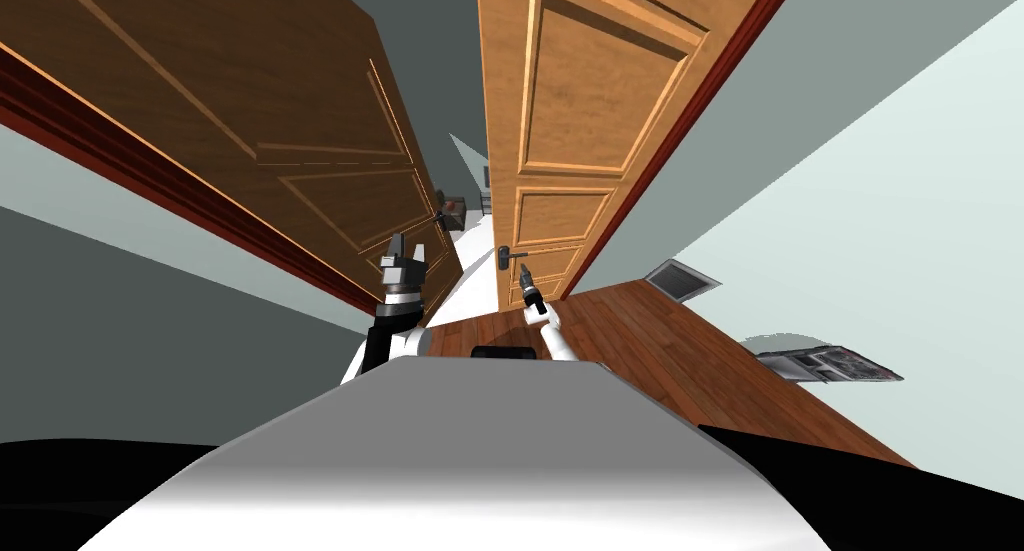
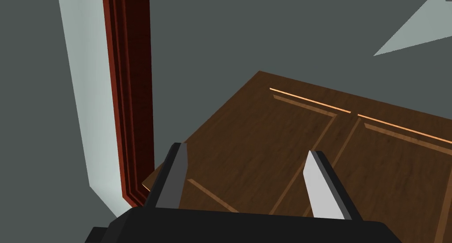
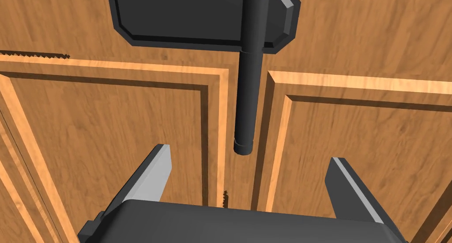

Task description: Push the door open

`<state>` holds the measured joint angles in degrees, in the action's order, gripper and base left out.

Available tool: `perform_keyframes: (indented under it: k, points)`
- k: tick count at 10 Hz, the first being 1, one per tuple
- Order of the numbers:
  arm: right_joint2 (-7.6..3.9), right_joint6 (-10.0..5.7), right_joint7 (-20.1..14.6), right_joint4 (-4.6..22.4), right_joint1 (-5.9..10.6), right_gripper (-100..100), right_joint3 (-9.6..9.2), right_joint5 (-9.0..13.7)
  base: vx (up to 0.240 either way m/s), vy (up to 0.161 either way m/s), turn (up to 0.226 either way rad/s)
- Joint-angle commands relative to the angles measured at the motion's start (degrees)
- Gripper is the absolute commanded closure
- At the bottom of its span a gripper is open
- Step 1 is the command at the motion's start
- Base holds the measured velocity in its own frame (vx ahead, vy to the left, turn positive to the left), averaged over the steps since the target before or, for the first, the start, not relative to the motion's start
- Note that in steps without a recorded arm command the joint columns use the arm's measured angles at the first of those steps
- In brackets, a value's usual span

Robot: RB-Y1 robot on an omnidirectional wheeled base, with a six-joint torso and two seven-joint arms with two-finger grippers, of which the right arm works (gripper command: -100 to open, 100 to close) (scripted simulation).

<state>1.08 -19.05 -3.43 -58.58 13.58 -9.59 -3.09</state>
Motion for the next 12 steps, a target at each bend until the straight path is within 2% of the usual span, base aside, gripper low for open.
perform_keyframes:
  k: [1, 3, 4, 5, 7, 8, 9, 10, 12]
  points:
    - [-1.39, 0.02, 0.08, 0.09, 0.03, -100, 0.18, 0.02, 0.164, 0.039, 0.019]
    - [-2.26, 0.04, 0.12, 0.38, 0.28, -100, 0.46, 0.10, 0.197, 0.054, 0.016]
    - [-2.28, 0.05, 0.14, 0.54, 0.42, -100, 0.62, 0.14, 0.195, 0.043, 0.027]
    - [-2.01, 0.07, 0.17, 0.69, 0.55, -100, 0.76, 0.18, 0.179, 0.045, 0.023]
    - [-0.75, 0.09, 0.20, 0.95, 0.77, -100, 1.03, 0.25, 0.178, 0.069, 0.014]
    - [0.72, 0.10, 0.23, 1.12, 0.92, -100, 1.19, 0.30, 0.197, 0.053, 0.021]
    - [0.01, 0.05, 0.28, 0.77, 0.54, -100, 1.04, 0.23, 0.090, 0.023, 0.006]
    - [0.01, 0.05, 0.28, 0.77, 0.54, 100, 1.04, 0.23, -0.014, -0.001, -0.006]
    - [0.01, 0.05, 0.28, 0.77, 0.54, 100, 1.04, 0.23, -0.019, -0.008, 0.012]
